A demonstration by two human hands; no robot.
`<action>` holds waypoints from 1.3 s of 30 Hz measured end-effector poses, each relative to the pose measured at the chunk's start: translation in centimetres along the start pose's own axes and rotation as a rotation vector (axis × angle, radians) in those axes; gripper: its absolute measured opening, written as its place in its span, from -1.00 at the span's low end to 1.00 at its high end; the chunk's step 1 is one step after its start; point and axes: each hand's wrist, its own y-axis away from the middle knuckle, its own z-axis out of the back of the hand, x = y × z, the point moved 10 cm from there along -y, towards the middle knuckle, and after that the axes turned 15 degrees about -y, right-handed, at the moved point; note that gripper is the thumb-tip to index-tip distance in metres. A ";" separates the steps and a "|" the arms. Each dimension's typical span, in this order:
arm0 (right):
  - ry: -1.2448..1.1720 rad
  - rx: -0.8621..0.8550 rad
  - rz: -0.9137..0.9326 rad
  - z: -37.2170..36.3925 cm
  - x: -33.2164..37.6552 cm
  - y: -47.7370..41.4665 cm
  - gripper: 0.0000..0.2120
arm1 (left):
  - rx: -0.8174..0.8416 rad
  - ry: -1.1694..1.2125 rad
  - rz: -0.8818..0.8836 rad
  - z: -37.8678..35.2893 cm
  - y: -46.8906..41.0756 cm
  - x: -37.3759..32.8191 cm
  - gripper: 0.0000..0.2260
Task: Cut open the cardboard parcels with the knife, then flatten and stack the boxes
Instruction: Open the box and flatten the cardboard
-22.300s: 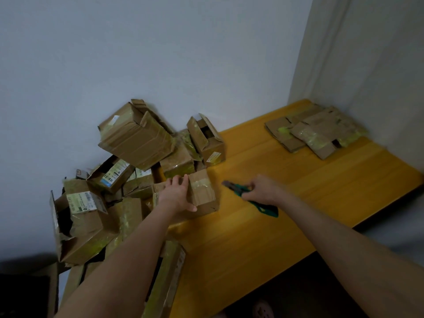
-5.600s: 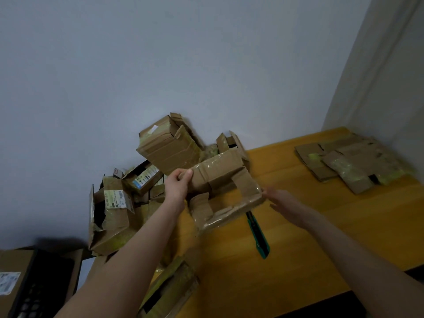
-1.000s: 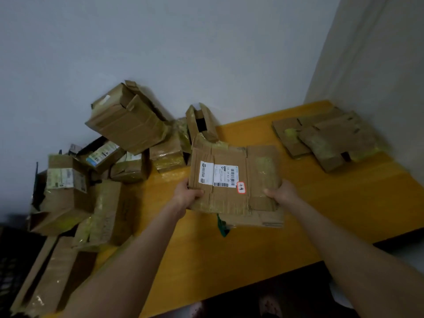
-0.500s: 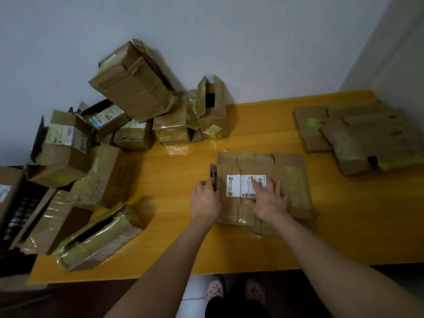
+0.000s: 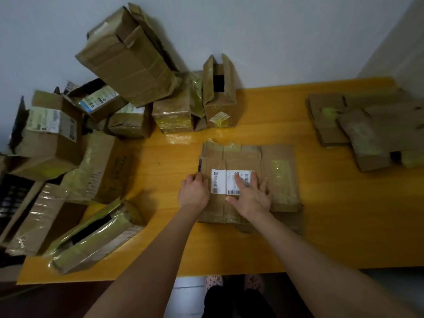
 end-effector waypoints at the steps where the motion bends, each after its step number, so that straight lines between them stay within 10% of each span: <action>1: 0.004 0.009 0.007 -0.6 1.4 0.0 -0.25 | 0.003 0.038 0.029 0.3 -0.3 1.2 -0.59; 6: -0.008 0.080 0.051 -3.2 7.1 -0.3 -0.39 | -0.079 0.062 0.102 2.8 -1.1 6.4 -0.60; 10: 0.079 -0.086 0.121 0.8 7.5 -0.8 -0.50 | -0.209 -0.227 -0.170 4.2 -0.6 3.2 -0.49; 20: 0.201 -0.096 0.077 1.9 0.1 -0.6 -0.40 | 0.014 -0.377 -0.476 -2.5 1.7 -6.2 -0.50; 39: 0.147 -0.242 0.253 -1.7 1.8 -2.4 -0.30 | -0.194 -0.356 -0.350 -4.2 -0.9 -1.0 -0.40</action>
